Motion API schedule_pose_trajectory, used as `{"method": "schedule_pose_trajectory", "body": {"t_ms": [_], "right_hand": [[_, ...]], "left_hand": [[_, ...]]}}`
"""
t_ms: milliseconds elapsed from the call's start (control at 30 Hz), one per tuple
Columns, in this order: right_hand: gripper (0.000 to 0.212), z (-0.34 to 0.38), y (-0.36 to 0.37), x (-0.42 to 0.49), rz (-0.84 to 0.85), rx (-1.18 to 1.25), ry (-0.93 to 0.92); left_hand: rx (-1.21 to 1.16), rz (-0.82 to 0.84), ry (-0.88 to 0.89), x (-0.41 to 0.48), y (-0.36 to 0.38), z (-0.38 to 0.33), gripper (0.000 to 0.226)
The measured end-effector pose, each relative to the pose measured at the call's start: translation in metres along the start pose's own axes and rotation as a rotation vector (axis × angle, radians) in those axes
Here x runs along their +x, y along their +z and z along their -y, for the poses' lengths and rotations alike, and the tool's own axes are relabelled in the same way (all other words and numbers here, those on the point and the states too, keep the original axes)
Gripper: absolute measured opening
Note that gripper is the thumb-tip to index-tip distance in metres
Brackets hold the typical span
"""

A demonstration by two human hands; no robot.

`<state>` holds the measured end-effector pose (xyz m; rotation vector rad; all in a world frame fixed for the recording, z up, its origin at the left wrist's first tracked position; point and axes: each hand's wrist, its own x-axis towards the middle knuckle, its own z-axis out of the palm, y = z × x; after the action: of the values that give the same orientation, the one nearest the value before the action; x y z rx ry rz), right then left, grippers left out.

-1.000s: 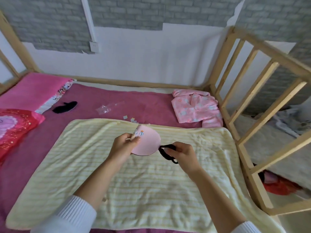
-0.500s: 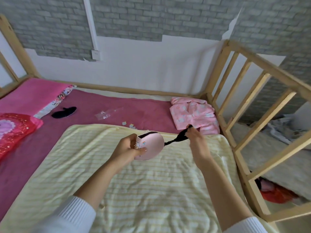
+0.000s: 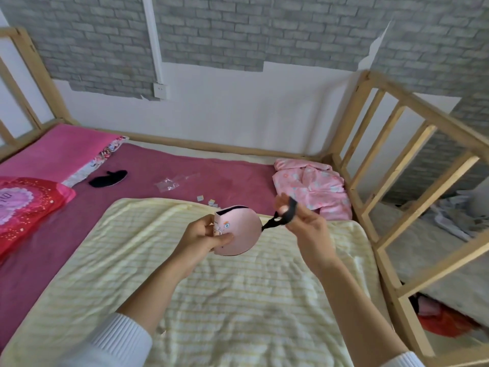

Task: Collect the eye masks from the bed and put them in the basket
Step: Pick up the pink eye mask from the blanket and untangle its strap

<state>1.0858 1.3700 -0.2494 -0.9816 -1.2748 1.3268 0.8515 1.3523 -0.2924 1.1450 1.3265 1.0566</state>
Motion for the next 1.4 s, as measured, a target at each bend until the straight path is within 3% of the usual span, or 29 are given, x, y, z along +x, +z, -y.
{"method": "schedule_pose_trajectory", "body": {"t_ms": [33,100,200,267,367,433,467,533,633,900,1100,1300,1400], "right_hand": [[0.023,-0.001,0.005,0.001,-0.035,-0.192,-0.03],[0.028,-0.004,0.012,0.0,0.047,-0.401,-0.073],[0.028,-0.002,0.015,0.003,0.128,-0.448,-0.033],[0.024,0.0,0.016,0.006,0.101,-0.463,-0.005],[0.007,-0.005,0.025,0.007,0.054,-0.671,-0.028],[0.007,-0.012,0.033,0.006,0.029,-0.888,-0.115],[0.011,-0.017,0.037,0.005,0.042,-0.983,-0.157],[0.012,-0.028,0.046,0.003,0.096,-1.11,-0.217],[0.004,-0.043,0.066,-0.003,0.206,-1.241,-0.275],[0.004,-0.063,0.15,-0.033,0.387,-1.207,-0.42],[0.005,-0.069,0.248,-0.067,0.492,-1.126,-0.495],[0.011,-0.086,0.39,-0.124,0.644,-1.023,-0.445],[0.019,-0.09,0.469,-0.15,0.715,-0.888,-0.365]], "left_hand": [[0.003,0.027,-0.001,0.0,0.002,-0.002,0.027],[0.02,0.09,-0.007,-0.002,0.004,-0.005,0.027],[0.017,0.156,-0.051,-0.004,0.005,-0.006,0.041],[0.025,0.161,-0.05,-0.006,0.006,-0.006,0.035],[0.012,-0.094,-0.022,-0.011,0.012,-0.004,0.02],[0.038,-0.361,0.026,-0.018,0.013,-0.002,0.016],[0.058,-0.413,0.071,-0.022,0.012,-0.002,0.01],[0.124,-0.32,0.124,-0.032,0.012,-0.002,0.004],[0.232,-0.153,0.074,-0.05,0.009,0.001,0.015],[0.208,-0.284,-0.106,-0.1,-0.061,0.021,0.022],[0.048,-0.235,-0.201,-0.16,-0.155,0.034,0.024],[0.001,-0.244,-0.286,-0.248,-0.284,0.065,0.025],[-0.077,-0.367,-0.306,-0.299,-0.353,0.08,0.01]]}}
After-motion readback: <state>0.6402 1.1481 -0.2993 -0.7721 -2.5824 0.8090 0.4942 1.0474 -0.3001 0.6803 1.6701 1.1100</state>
